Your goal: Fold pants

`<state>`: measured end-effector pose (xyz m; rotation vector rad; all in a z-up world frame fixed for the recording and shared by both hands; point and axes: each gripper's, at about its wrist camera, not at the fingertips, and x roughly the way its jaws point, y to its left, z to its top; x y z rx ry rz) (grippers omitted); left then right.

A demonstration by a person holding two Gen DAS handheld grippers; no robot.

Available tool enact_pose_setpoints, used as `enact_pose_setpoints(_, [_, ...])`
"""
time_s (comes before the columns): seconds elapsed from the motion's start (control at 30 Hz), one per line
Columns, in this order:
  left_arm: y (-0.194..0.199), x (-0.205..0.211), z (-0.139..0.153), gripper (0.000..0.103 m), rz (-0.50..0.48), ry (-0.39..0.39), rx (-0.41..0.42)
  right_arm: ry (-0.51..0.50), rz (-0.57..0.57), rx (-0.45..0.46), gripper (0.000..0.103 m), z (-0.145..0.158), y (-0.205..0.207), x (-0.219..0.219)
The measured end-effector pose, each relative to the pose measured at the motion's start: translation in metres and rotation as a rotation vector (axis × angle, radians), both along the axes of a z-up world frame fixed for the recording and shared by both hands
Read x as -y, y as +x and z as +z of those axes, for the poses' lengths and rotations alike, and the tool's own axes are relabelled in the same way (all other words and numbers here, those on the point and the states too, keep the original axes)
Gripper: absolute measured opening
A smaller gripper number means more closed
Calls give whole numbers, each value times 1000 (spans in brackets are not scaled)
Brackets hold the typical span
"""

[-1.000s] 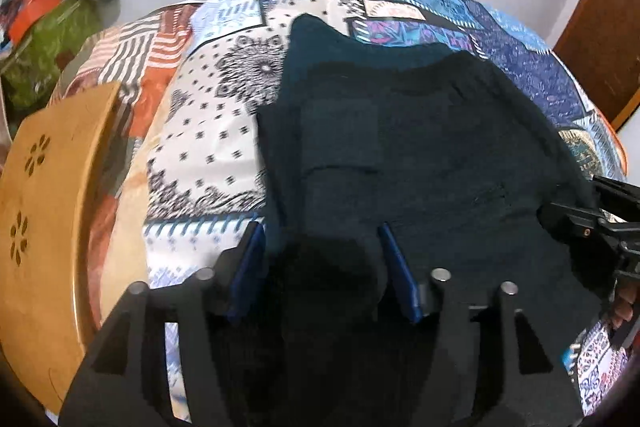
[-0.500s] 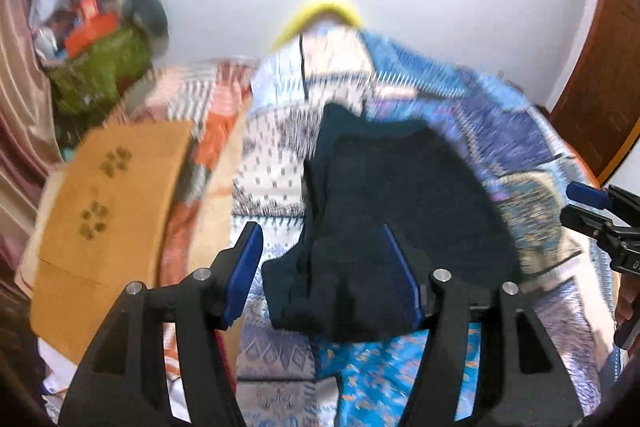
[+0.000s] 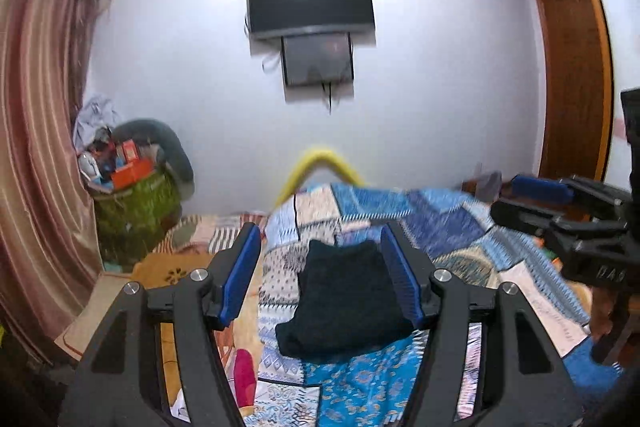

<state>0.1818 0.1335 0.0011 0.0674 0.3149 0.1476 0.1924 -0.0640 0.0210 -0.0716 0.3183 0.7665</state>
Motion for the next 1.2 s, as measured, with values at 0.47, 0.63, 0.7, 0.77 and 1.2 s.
enact_pose_setpoints(0.47, [-79, 11, 6, 93, 37, -92, 127, 95, -87, 131, 75, 13, -69, 20])
enact_pose_setpoints(0.63, [-90, 15, 4, 102, 52, -86, 142, 93, -112, 129, 89, 10, -71, 19])
enact_pose_setpoints(0.7, [-94, 16, 3, 103, 55, -84, 144, 106, -125, 119, 97, 10, -69, 21])
enact_pose_setpoints(0.77, [-92, 14, 2, 103, 60, -81, 139, 118, -152, 131, 103, 9, -70, 24])
enact_pose_setpoints(1.2, [-90, 19, -9, 103, 55, -97, 105, 90, -163, 131, 103, 1, -81, 29])
